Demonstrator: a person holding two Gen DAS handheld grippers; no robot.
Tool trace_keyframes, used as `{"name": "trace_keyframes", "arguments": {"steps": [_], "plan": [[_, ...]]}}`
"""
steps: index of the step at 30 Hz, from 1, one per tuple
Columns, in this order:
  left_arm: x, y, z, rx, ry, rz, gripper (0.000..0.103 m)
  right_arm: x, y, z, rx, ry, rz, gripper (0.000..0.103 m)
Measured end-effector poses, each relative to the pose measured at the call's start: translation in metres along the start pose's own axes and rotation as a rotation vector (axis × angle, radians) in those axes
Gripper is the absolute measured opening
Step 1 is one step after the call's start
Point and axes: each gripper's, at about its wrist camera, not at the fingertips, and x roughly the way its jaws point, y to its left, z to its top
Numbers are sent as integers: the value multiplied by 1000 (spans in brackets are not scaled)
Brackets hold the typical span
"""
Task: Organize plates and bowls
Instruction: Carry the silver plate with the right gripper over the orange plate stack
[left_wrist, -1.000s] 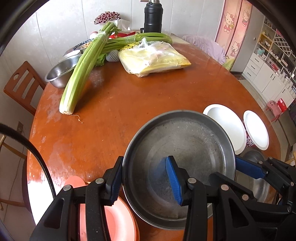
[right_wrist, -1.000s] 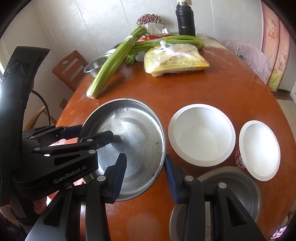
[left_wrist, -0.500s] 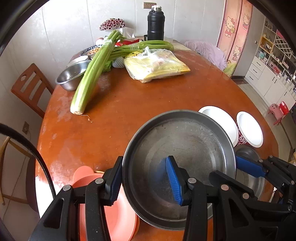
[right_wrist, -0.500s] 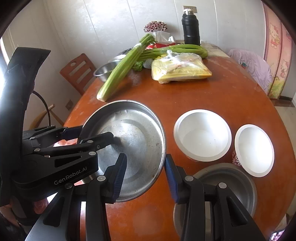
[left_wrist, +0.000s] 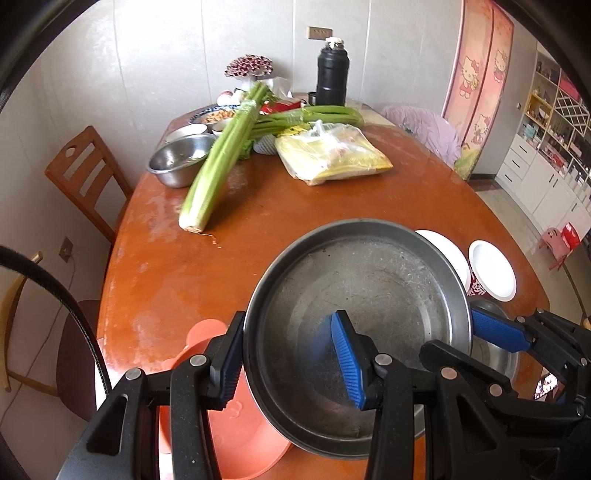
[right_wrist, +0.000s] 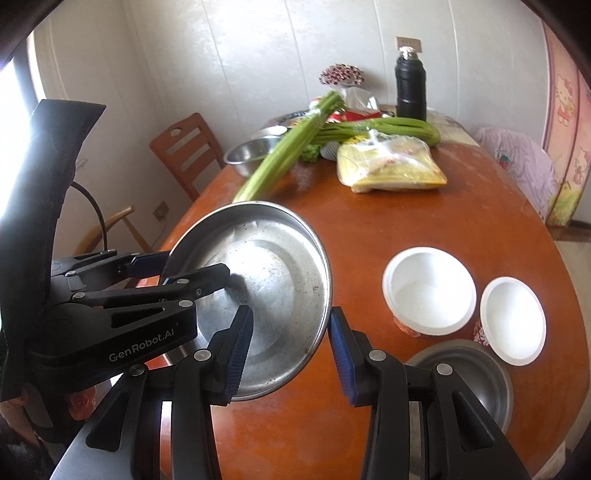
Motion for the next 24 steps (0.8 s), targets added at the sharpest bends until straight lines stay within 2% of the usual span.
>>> {"name": "trace_keyframes", "arguments": {"steps": [13, 24], "plan": [[-31, 48, -19, -90, -45, 52, 45, 1, 51, 11, -104, -9, 60, 44], [-24, 83, -37, -157, -8, 79, 45, 26, 81, 7, -161, 34, 94, 44]]}}
